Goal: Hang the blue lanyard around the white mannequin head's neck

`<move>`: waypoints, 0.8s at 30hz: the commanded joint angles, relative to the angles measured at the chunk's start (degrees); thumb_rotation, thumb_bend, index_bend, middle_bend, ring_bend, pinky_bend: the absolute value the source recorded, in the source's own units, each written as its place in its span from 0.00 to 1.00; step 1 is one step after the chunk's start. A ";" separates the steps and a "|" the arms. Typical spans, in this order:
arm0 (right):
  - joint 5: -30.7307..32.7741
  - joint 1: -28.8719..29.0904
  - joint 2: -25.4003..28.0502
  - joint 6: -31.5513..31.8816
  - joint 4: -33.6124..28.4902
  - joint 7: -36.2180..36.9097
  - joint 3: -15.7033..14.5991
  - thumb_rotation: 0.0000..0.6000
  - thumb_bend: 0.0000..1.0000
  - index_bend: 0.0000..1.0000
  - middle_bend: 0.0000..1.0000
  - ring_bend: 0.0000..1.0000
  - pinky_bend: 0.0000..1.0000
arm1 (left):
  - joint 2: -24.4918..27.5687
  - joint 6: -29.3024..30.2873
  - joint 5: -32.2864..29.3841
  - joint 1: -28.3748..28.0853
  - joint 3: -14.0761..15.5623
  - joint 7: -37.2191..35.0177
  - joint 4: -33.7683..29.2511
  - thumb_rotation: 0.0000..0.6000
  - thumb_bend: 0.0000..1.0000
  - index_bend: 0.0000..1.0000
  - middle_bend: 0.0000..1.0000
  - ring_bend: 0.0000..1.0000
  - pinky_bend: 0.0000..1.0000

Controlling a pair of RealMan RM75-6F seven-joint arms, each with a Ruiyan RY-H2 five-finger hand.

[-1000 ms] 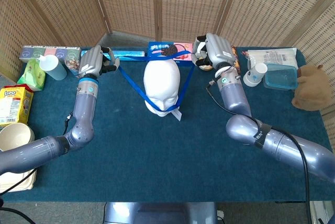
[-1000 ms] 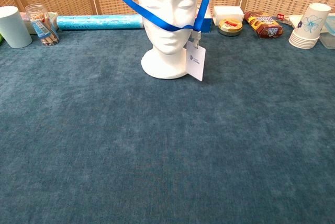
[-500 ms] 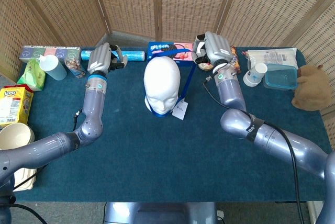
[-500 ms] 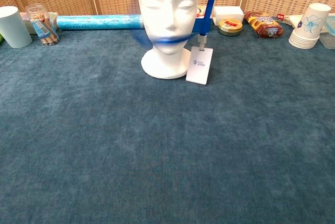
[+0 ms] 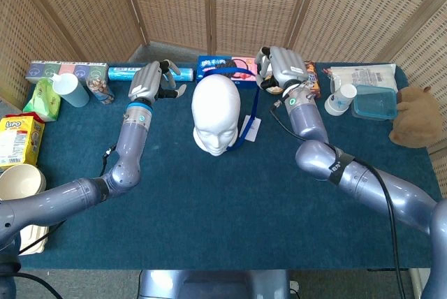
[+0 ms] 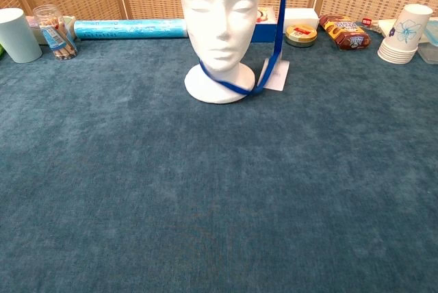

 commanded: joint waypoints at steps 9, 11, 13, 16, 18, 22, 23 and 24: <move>2.12 0.53 3.89 -2.43 -3.48 0.57 -0.91 0.93 0.48 0.25 0.33 0.35 0.43 | 3.10 -0.06 1.66 2.58 0.97 -1.92 -3.45 0.85 0.23 0.20 0.25 0.16 0.31; 1.95 0.09 4.90 -3.02 -4.59 1.49 -0.79 0.91 0.48 0.25 0.32 0.34 0.42 | 4.12 -0.09 2.35 3.35 1.38 -2.23 -4.81 0.85 0.23 0.20 0.25 0.16 0.30; 0.97 -0.65 5.71 -2.84 -5.66 3.02 -0.32 0.90 0.48 0.25 0.32 0.34 0.41 | 5.48 -0.37 2.93 4.29 1.92 -2.46 -6.47 0.85 0.23 0.20 0.25 0.16 0.30; -2.40 -3.02 7.06 -2.08 -8.05 7.12 1.41 0.91 0.47 0.25 0.31 0.33 0.40 | 8.03 -0.22 4.48 6.27 3.02 -3.00 -9.45 0.84 0.23 0.20 0.25 0.16 0.30; -5.04 -4.57 7.57 -1.32 -9.36 9.54 2.37 0.90 0.46 0.25 0.32 0.33 0.39 | 9.24 -0.15 5.27 7.34 3.49 -3.59 -10.81 0.84 0.23 0.20 0.25 0.16 0.30; -14.00 -10.22 9.15 2.19 -14.56 17.65 5.69 0.90 0.45 0.28 0.34 0.33 0.38 | 12.86 0.26 8.23 11.00 4.98 -5.86 -14.63 0.84 0.23 0.20 0.25 0.16 0.30; -16.78 -12.13 9.69 3.35 -16.44 20.06 6.58 0.90 0.45 0.29 0.34 0.34 0.38 | 13.87 0.35 9.27 12.14 5.20 -6.90 -15.86 0.85 0.23 0.20 0.25 0.16 0.30; -19.30 -13.79 9.96 4.53 -17.82 22.20 7.28 0.90 0.44 0.30 0.35 0.34 0.38 | 14.69 0.31 10.26 13.07 5.41 -7.83 -16.80 0.85 0.23 0.20 0.25 0.16 0.30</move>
